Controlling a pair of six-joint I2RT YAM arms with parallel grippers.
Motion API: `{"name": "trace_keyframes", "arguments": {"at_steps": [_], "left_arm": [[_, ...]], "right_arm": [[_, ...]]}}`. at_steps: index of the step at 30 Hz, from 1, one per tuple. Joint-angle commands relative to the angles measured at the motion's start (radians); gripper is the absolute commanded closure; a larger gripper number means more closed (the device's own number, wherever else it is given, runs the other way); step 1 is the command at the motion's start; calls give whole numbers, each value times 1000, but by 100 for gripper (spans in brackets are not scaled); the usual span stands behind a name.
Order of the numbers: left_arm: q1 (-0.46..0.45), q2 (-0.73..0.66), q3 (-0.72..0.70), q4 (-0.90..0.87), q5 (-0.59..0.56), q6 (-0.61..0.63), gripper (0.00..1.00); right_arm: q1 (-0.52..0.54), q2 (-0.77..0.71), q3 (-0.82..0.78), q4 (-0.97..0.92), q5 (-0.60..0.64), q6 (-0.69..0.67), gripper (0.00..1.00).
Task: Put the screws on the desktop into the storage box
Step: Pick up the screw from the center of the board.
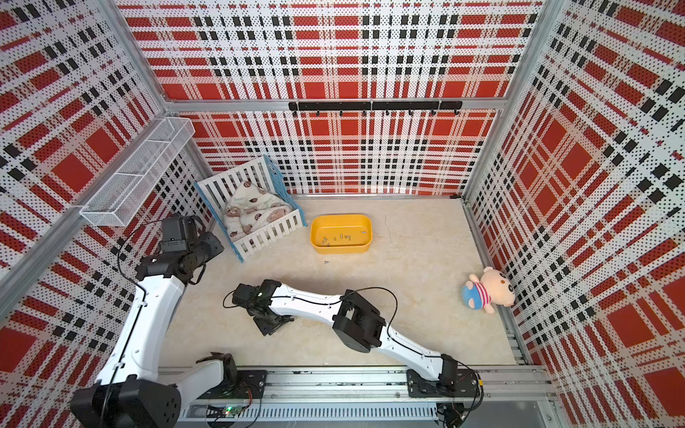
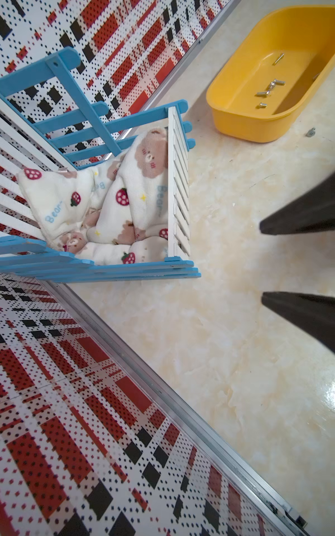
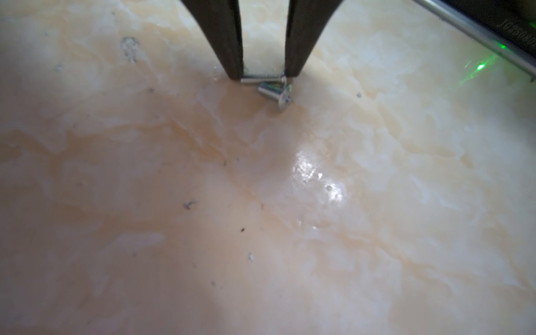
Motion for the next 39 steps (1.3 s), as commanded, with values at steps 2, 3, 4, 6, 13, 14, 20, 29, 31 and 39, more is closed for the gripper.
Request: {"name": "trace_keyframes", "arguments": {"at_steps": [2,3,4,6,13,14,20,29,31,39], "left_arm": [[9,-19,-9,7,8,18,60],[11,-19,-10,7,6,18,60],[11,-19,-10,7,8,18,60],[11,-19,-12,6,9,18,60],[11,-19,-10,6,9,18,60],[12,-19,-12,7,9,18,60],[12,-19,-12,7,11,18,60],[13,-21,-11,6,9,21,60],[14,-22,-13,7,10,21,60],[13,-19,-9,6,12,22,60]], "right_arm": [[0,22,14,-18,16,-6,72],[0,16,9,-19,24,-4,72],[0,9,6,-21,32,-3,73],[0,-17,-16,-21,53,0,73],[0,-109,-109,-11,85,5,74],[1,-120,-127,-7,87,6,74],[0,-161,-175,23,85,-3,66],[-6,-103,-92,-14,80,-8,56],[-7,-98,-100,-22,80,1,57],[-5,-152,-227,45,2,-15,58]]}}
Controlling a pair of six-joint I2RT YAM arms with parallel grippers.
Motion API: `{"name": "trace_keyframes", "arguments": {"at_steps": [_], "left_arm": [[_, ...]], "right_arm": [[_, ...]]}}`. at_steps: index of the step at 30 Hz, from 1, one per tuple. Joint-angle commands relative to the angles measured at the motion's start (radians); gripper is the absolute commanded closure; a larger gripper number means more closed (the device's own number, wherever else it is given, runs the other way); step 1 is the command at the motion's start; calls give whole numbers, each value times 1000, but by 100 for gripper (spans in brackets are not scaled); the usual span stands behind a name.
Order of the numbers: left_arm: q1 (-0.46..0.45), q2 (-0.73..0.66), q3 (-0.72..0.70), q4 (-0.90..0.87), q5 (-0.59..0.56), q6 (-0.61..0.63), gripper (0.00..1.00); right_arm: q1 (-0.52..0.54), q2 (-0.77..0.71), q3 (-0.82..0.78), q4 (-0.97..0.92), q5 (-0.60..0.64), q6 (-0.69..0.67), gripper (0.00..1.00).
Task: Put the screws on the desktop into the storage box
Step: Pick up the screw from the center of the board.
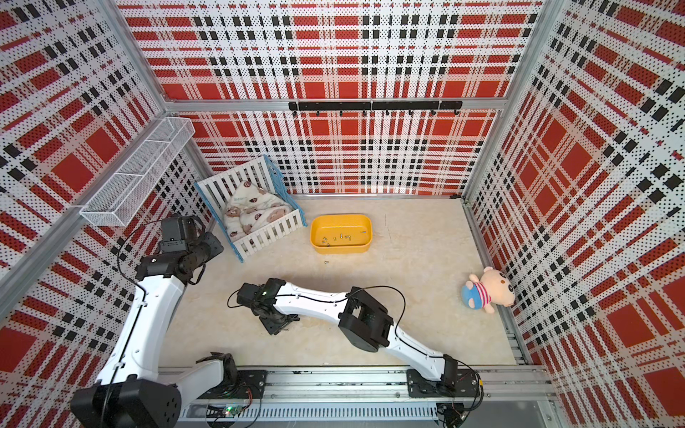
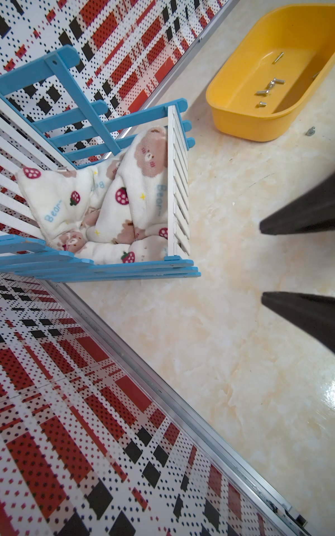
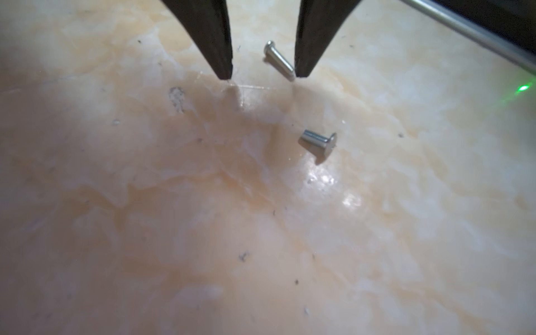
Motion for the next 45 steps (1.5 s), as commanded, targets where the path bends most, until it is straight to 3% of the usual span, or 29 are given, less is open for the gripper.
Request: {"name": "trace_keyframes", "arguments": {"at_steps": [1,6,10,24,35,45], "left_arm": [[9,-19,-7,7,8,20,60],[11,-19,-8,6,8,18,60],[10,-18,-5,7,6,19,60],[11,-21,-9,7,8,21,60],[12,-23,-12,7,8,22,60],[13,-25,-9,5,9,23,60]], "right_arm": [[0,-50,-49,33,-48,-23,58],[16,-46,-68,27,-87,-70,55],[25,-43,-90,21,-90,-75,60],[27,-82,-167,9,-56,-14,60],[27,-83,-170,22,-68,-8,73],[12,-136,-104,-40,20,-14,73]]}}
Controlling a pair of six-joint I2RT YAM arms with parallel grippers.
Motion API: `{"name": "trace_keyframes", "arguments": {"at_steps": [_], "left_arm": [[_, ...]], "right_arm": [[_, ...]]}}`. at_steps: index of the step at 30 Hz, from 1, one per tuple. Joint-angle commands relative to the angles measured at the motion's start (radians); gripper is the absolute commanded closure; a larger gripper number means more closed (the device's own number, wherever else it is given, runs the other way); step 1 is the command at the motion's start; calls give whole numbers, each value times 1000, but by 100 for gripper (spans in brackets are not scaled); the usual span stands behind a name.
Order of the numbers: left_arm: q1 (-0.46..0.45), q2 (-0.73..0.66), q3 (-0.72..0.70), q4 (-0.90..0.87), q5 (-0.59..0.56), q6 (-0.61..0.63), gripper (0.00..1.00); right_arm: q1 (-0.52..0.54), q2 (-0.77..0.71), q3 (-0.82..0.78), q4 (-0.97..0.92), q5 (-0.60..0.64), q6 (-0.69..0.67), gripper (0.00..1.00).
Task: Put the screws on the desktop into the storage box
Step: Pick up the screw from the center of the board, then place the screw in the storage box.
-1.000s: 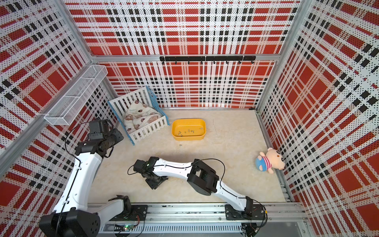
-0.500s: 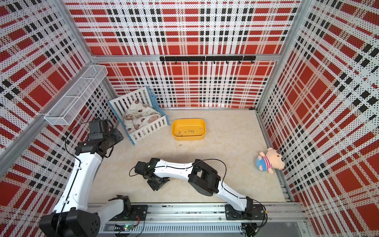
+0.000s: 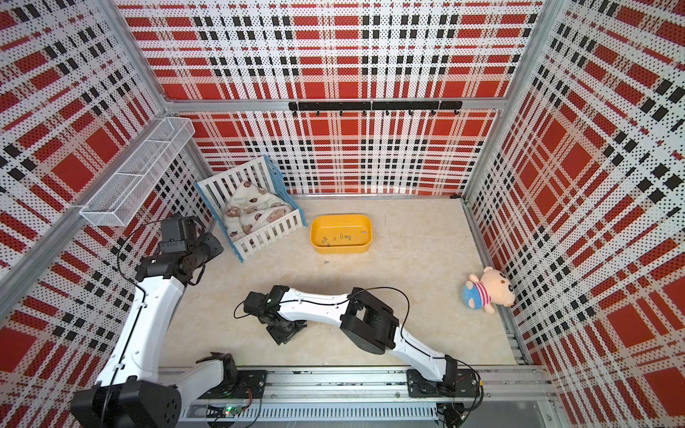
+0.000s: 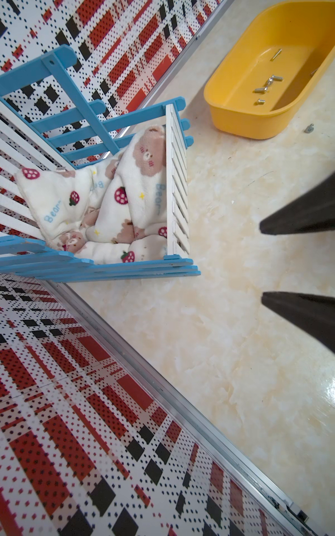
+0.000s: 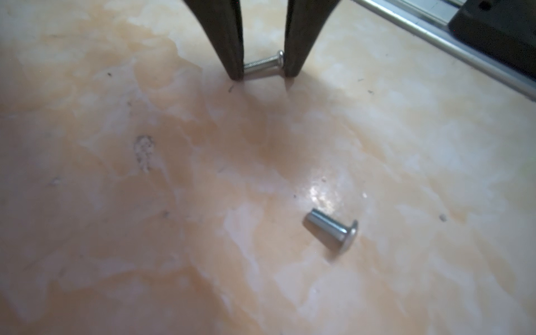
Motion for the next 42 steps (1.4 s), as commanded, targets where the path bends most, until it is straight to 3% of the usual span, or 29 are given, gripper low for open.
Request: {"name": "trace_keyframes", "arguments": {"at_steps": [1,7,14,29,42], "left_arm": [[11,-20,-4,7,11,9,60],[12,-18,-6,6,12,9,60],[12,-15,-5,6,12,10,60],[12,4,-4,6,12,14,60],[9,19,12,2,9,21,60]], "right_arm": [[-12,-68,39,-53,57,4,73],[-82,-126,53,-89,120,-12,72],[-256,-170,116,-112,189,-89,72],[-603,-6,403,-44,174,-143,70],[-724,148,463,57,114,-130,70]]}}
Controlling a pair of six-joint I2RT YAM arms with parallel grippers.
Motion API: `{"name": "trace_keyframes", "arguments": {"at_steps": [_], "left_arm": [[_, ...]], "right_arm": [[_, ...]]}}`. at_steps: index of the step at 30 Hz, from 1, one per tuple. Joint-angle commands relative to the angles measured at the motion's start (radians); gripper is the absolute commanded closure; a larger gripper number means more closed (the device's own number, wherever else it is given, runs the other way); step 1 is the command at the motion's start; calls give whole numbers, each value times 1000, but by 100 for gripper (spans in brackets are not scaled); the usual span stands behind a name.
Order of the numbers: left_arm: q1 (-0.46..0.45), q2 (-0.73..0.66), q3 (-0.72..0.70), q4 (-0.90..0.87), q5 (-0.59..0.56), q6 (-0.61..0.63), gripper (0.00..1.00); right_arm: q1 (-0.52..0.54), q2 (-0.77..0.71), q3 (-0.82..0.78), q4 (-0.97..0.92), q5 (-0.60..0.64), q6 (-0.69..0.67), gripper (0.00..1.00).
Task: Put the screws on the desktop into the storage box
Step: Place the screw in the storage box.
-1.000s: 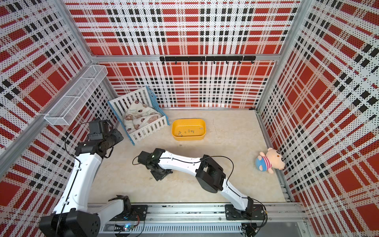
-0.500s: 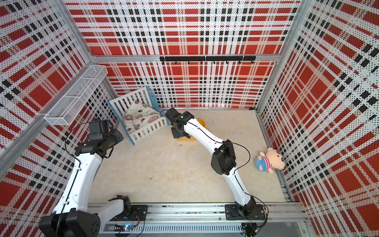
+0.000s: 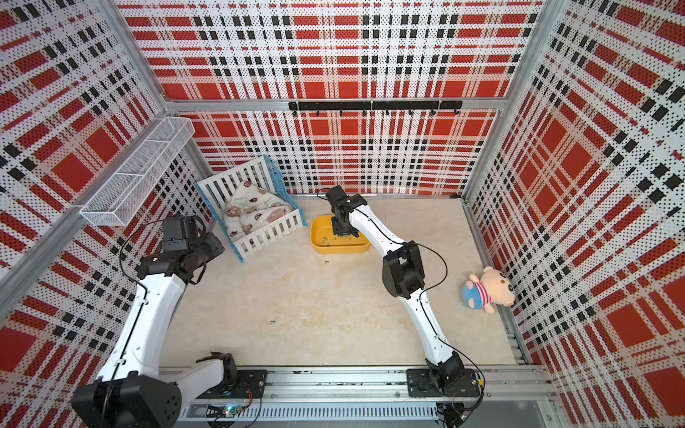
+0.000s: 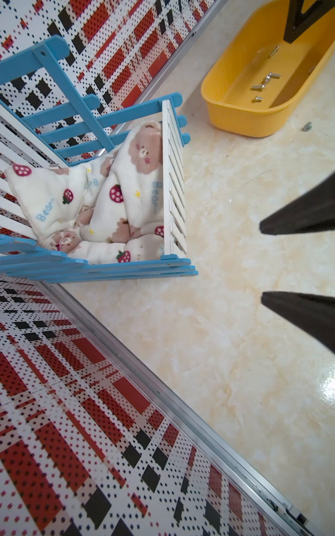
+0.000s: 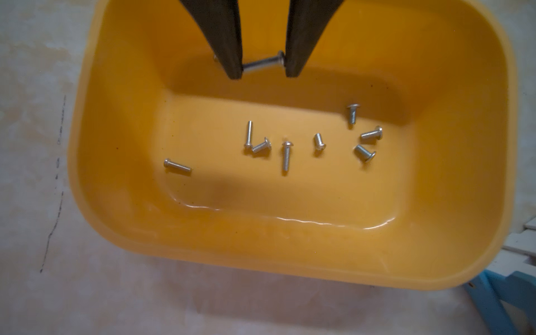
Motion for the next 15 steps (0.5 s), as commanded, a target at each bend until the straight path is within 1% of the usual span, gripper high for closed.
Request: {"name": "trace_keyframes", "arguments": {"at_steps": [1,11,13,15], "left_arm": [[10,3,17,-2,2,21,60],[-13,15,30,-21,7,25,60],[-26,18,37,-27,6,29,60],[-46,20,48,-38,1,41,60]], "right_arm": [[-10,38,55,29,-24,4,69],[-40,88,72,20,-49,-5,63],[-40,77,71,22,-49,-6,62],[-36,28,41,45,-44,-9,62]]}}
